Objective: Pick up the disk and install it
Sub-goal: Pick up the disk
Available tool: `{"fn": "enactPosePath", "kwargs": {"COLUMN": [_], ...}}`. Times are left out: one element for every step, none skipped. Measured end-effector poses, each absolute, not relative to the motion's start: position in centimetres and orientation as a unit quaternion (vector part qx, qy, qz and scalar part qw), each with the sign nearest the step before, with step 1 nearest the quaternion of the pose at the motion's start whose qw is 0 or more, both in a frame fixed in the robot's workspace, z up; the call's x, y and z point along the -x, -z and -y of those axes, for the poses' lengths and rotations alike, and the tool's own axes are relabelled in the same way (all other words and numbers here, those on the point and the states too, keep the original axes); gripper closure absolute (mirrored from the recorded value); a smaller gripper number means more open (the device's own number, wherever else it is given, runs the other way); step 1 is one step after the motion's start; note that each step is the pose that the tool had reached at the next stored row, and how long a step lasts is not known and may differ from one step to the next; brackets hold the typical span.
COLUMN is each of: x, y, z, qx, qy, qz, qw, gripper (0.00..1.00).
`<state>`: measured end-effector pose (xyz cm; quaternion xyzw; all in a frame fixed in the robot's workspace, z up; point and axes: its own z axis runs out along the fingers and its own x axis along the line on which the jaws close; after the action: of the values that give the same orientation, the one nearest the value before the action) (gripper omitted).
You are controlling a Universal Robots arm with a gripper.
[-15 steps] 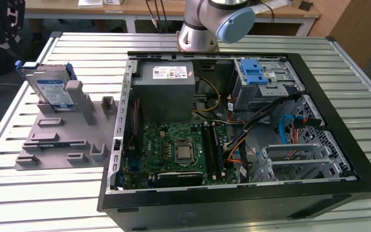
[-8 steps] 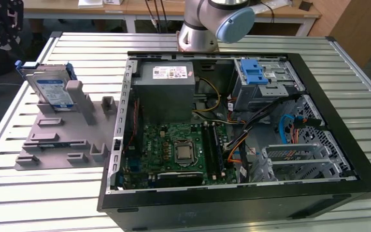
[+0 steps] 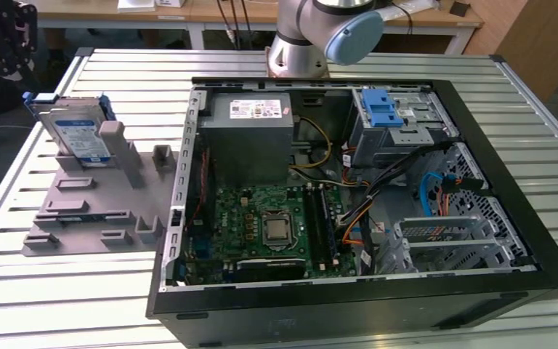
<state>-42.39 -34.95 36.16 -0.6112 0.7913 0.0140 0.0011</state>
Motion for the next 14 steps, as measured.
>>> {"fn": "enactPosePath", "kwargs": {"x": [42.4,42.4,42.4,42.4,42.4,42.4,42.4,42.4,42.4,42.4,42.4,42.4,42.4,42.4], "y": [-36.1,-36.0,-35.9,-35.9,-35.8,-35.7,-35.6,-35.5,-35.4,-35.4,-35.2,-35.1,-35.0,-34.8], "z": [35.0,34.9,34.9,34.9,34.9,34.9,34.9,34.9,34.9,34.9,34.9,34.9,34.6,34.3], "qx": [0.618,0.625,0.632,0.639,0.646,0.653,0.660,0.667,0.673,0.680,0.687,0.690,0.691,0.692], "qy": [-0.014,-0.014,-0.014,-0.014,-0.014,-0.014,-0.014,-0.014,-0.014,-0.014,-0.014,-0.014,-0.014,-0.014], "qz": [-0.786,-0.781,-0.775,-0.769,-0.763,-0.757,-0.751,-0.745,-0.739,-0.733,-0.727,-0.723,-0.722,-0.722], "qw": [0.001,0.001,0.001,0.001,0.001,0.000,0.000,0.000,0.000,0.000,0.000,0.000,0.000,0.000], "gripper": [0.89,0.89,0.84,0.77,0.77,0.71,0.71,0.65,0.59,0.53,0.53,0.47,0.42,0.42]}}
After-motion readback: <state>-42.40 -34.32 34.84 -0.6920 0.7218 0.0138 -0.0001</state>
